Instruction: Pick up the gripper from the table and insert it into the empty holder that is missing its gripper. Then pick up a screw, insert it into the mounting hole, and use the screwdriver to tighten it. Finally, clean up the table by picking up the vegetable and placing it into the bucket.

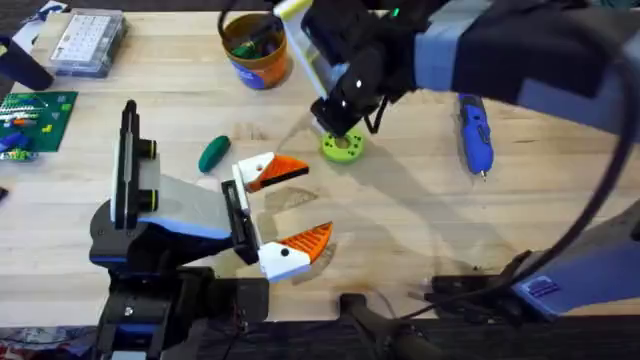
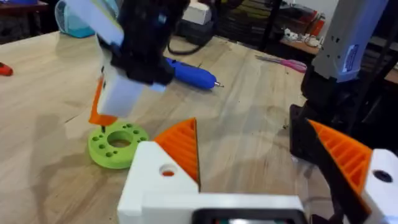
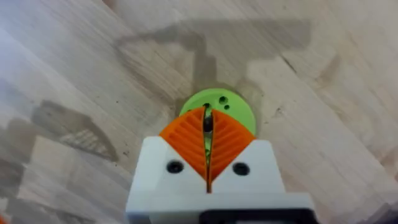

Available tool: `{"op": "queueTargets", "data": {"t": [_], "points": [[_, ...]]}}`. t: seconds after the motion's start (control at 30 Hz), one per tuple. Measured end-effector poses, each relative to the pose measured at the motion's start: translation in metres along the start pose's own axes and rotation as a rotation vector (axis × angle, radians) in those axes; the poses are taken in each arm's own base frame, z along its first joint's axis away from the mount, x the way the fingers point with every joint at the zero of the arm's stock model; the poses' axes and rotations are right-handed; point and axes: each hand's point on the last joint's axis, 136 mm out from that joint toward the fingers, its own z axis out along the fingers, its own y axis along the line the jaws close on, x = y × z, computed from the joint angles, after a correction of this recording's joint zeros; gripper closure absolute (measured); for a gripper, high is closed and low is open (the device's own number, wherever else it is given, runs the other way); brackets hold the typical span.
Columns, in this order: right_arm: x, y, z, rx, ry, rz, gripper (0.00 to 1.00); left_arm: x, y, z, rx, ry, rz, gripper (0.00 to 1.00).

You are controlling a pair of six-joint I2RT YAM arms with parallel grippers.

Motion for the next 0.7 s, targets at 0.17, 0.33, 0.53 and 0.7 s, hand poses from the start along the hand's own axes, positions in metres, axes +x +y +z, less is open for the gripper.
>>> {"op": "queueTargets", "data": {"t": [0.17,0.33,0.53,0.7], "points": [[-0.014,-0.001,-0.028,-0.001,-0.008,0.000,0.994,0.000,0.000,0.000,0.000,0.000,0.000,0.011],[-0.029,0.003,-0.057,-0.030,-0.025,0.000,0.994,0.000,0.000,0.000,0.000,0.000,0.000,0.011],[-0.049,0.018,-0.092,-0.126,-0.076,0.002,0.994,0.000,0.000,0.000,0.000,0.000,0.000,0.011],[-0.056,0.026,-0.111,-0.176,-0.096,0.012,0.994,0.000,0.000,0.000,0.000,0.000,0.000,0.011]]}}
